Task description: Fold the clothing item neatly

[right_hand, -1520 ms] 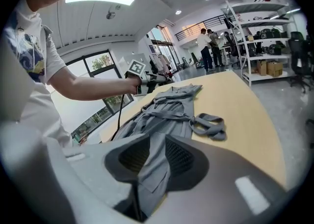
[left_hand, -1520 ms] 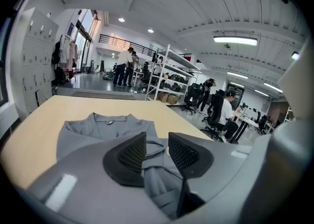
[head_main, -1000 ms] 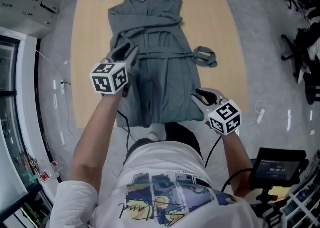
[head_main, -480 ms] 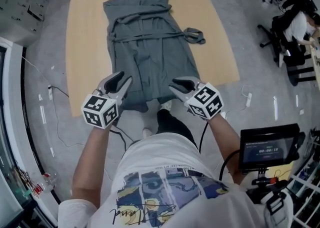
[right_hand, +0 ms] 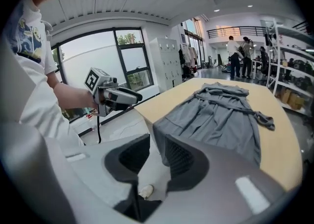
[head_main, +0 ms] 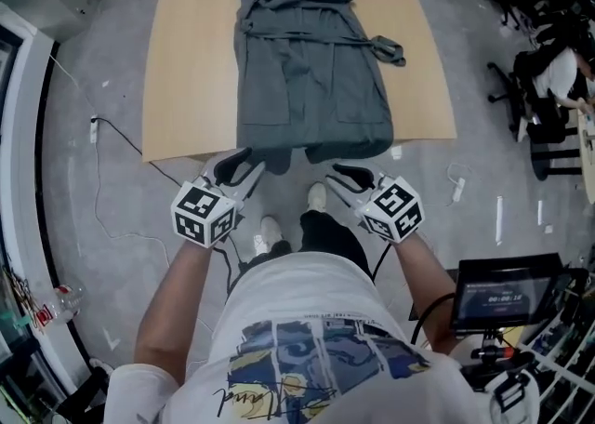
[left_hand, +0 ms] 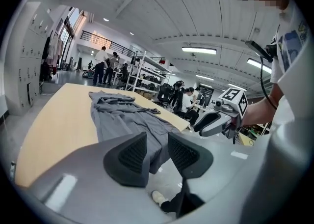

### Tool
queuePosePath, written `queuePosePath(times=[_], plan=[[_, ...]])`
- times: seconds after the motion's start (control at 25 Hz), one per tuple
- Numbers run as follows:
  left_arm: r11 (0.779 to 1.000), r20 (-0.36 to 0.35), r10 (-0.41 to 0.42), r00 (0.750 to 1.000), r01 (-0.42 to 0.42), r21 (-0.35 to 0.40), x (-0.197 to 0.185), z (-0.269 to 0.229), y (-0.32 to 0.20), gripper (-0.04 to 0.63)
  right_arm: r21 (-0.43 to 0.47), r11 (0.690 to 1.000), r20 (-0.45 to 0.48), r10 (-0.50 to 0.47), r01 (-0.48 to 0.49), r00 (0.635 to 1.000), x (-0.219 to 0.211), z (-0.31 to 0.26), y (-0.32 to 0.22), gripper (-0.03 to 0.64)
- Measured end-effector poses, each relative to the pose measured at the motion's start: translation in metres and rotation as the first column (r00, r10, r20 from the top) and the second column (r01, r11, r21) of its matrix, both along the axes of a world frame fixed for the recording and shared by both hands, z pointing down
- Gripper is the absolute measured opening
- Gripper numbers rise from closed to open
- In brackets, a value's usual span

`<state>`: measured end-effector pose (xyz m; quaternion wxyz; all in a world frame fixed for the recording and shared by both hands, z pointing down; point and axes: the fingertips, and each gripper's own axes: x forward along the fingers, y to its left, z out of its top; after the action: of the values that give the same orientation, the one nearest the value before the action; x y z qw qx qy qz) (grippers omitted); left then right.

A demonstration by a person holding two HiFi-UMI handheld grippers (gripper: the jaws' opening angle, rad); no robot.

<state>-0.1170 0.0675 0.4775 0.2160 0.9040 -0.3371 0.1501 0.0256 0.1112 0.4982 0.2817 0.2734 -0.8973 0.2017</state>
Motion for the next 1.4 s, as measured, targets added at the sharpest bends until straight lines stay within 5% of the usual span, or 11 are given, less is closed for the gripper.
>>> queuePosePath(times=[0.48,0.76,1.2,1.4], plan=[[0.981,0.129,-0.002,0.992,0.027,-0.190,-0.001,0.095,0.085,0.147,-0.180,0.982,-0.069,0.053,-0.064,0.996,0.070,0.088,0.067,0.098],[0.931,0.221,-0.100,0.970,0.169,-0.323,-0.032,0.172,0.092,0.220,-0.273,0.950,-0.127,0.120,-0.151,0.985,0.132,0.160,0.079,0.131],[0.868,0.340,-0.163,0.926,0.298,-0.397,-0.070,0.245,0.044,0.343,-0.245,0.936,-0.150,0.220,-0.252,0.964,0.189,0.227,0.011,0.237],[0.877,0.336,-0.157,0.929,0.287,-0.385,-0.065,0.256,0.028,0.381,-0.212,0.947,-0.092,0.226,-0.241,0.970,0.196,0.242,-0.023,0.316]])
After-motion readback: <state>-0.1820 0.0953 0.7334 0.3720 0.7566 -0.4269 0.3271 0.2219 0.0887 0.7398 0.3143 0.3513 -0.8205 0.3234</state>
